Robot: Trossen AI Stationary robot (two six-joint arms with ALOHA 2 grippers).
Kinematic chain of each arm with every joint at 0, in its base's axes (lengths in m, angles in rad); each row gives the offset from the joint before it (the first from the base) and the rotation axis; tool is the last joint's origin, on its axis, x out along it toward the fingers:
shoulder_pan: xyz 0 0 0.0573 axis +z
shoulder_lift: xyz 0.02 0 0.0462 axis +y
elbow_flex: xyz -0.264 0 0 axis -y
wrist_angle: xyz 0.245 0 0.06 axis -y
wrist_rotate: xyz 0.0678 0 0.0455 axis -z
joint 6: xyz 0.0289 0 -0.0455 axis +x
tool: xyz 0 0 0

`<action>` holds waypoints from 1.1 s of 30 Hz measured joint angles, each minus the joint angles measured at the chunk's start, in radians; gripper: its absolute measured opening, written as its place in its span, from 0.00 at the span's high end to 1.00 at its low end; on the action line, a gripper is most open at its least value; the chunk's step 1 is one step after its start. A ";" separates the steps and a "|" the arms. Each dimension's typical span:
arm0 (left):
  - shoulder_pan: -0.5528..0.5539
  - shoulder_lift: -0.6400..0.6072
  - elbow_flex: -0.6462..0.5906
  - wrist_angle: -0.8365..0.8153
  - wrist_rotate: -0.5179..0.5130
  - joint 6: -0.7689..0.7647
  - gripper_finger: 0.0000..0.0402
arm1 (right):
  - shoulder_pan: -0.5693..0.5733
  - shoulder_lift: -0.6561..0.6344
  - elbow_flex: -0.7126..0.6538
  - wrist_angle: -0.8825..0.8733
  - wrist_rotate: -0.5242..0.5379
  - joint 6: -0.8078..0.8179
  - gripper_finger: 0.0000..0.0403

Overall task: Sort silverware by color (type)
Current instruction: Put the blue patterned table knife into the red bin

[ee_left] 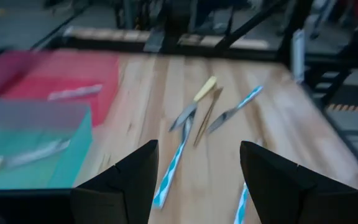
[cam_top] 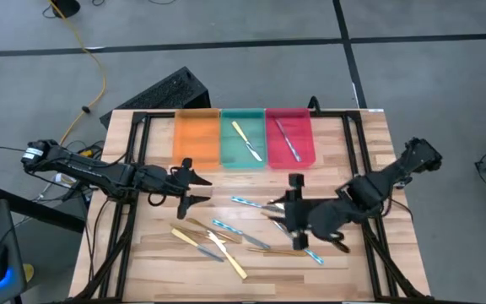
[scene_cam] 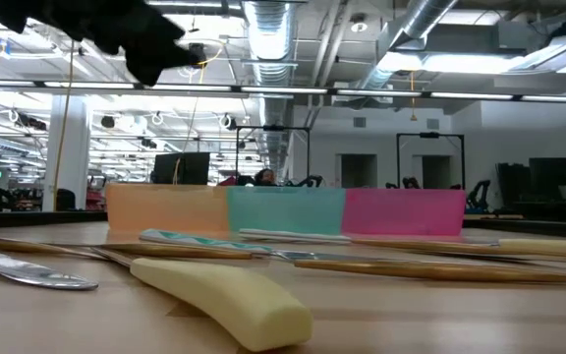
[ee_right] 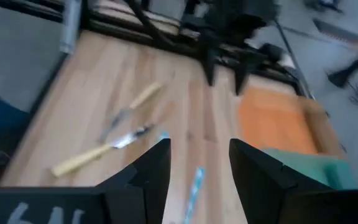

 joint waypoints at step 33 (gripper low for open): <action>-0.119 0.168 0.000 -0.131 0.003 0.011 0.48 | -0.071 -0.100 -0.649 0.715 -0.006 0.228 0.54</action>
